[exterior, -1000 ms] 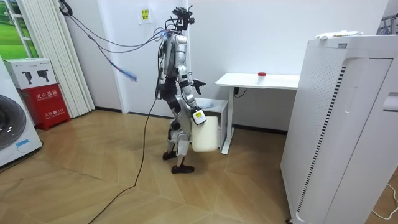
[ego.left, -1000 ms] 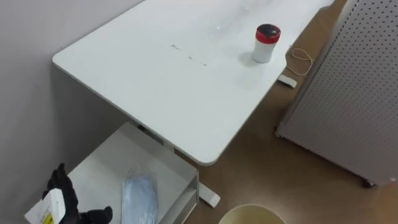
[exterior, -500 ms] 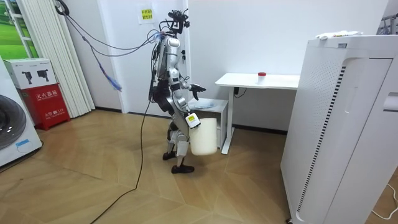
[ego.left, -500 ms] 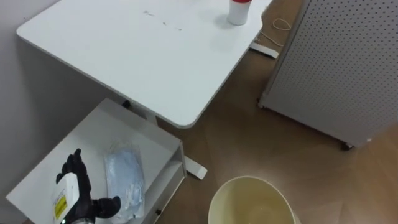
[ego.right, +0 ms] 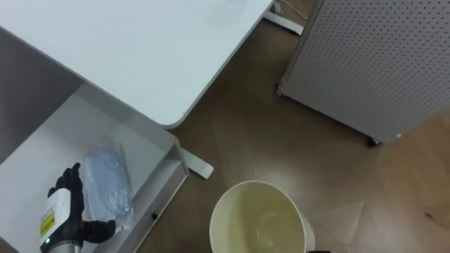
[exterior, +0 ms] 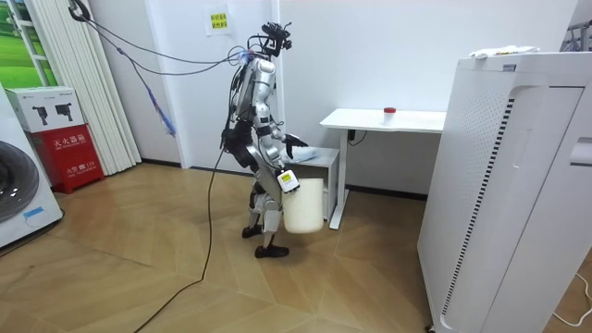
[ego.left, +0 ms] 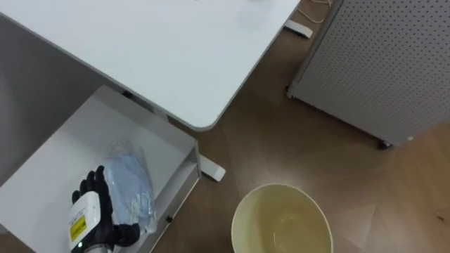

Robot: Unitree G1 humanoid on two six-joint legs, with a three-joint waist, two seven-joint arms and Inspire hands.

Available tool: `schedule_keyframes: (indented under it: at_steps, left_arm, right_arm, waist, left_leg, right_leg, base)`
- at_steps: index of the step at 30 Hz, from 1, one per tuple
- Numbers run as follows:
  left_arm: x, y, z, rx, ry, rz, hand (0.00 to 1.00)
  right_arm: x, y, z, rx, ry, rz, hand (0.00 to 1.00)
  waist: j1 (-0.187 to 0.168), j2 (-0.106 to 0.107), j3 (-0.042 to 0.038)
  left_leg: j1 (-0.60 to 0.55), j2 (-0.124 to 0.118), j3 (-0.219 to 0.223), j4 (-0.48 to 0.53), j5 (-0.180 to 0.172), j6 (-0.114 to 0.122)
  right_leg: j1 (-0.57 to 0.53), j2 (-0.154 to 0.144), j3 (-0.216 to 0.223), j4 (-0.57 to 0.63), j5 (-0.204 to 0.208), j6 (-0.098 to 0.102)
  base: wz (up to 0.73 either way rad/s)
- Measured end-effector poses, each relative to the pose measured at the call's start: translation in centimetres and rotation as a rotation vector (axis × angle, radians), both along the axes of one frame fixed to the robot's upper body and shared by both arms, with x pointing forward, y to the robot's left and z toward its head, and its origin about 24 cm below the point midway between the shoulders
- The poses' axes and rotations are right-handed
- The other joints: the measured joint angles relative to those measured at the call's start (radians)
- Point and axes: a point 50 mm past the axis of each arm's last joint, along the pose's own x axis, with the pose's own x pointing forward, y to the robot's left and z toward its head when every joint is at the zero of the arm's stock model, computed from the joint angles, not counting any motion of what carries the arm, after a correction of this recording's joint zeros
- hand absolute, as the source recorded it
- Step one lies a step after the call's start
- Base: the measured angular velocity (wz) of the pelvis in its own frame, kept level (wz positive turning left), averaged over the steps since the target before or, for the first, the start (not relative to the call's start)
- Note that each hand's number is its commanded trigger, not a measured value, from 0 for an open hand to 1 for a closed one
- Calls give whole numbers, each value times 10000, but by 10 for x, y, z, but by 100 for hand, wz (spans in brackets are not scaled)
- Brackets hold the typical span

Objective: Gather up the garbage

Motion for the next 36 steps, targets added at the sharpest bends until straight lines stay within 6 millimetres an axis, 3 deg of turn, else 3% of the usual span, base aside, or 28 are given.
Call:
schedule_keyframes:
  at_steps: [6,13,14,15,16,25,36]
  left_arm:
    - [14,-4,9,1114,53,-806,0]
    - [14,-2,10,1634,155,-944,3]
    - [14,-3,10,1829,133,-1075,67]
    - [14,-3,10,1958,92,-1133,87]
    - [14,-3,10,2029,80,-1150,100]
    - [19,-3,19,2811,-631,-1237,100]
    - [18,-9,16,2824,-438,-1462,100]
  right_arm:
    - [7,-3,5,138,-283,-247,100]
    - [13,-1,10,337,-582,-254,100]
    - [14,0,11,351,-643,-230,100]
    - [15,0,12,364,-694,-205,100]
    - [16,1,12,373,-728,-193,100]
    - [26,4,19,326,-1133,-36,100]
    - [34,7,22,254,-1134,-75,100]
  waist:
    - [-99,-30,50]
    - [-287,-6,70]
    - [-275,3,75]
    - [-239,11,80]
    - [-243,11,80]
    - [-200,43,95]
    - [-33,74,113]
  left_leg:
    - [-541,15,42,393,-85,52]
    - [-1017,62,44,633,-104,38]
    - [-1097,101,51,727,-150,35]
    - [-1214,191,62,855,-210,21]
    - [-1276,209,50,902,-228,14]
    - [-1724,206,47,1119,-296,-11]
    - [-1629,214,165,1086,-294,-11]
  right_leg:
    - [-587,-86,74,387,-59,-30]
    - [-1082,-47,106,604,-70,-63]
    - [-1154,-10,120,655,-79,-77]
    - [-1228,67,143,674,-79,-83]
    - [-1277,64,131,698,-86,-104]
    - [-1789,49,213,976,-120,-149]
    - [-1793,50,314,990,-121,-150]
  base:
    - [-1]
    - [-1]
    - [-10]
    - [-11]
    - [-8]
    - [-2]
    - [0]
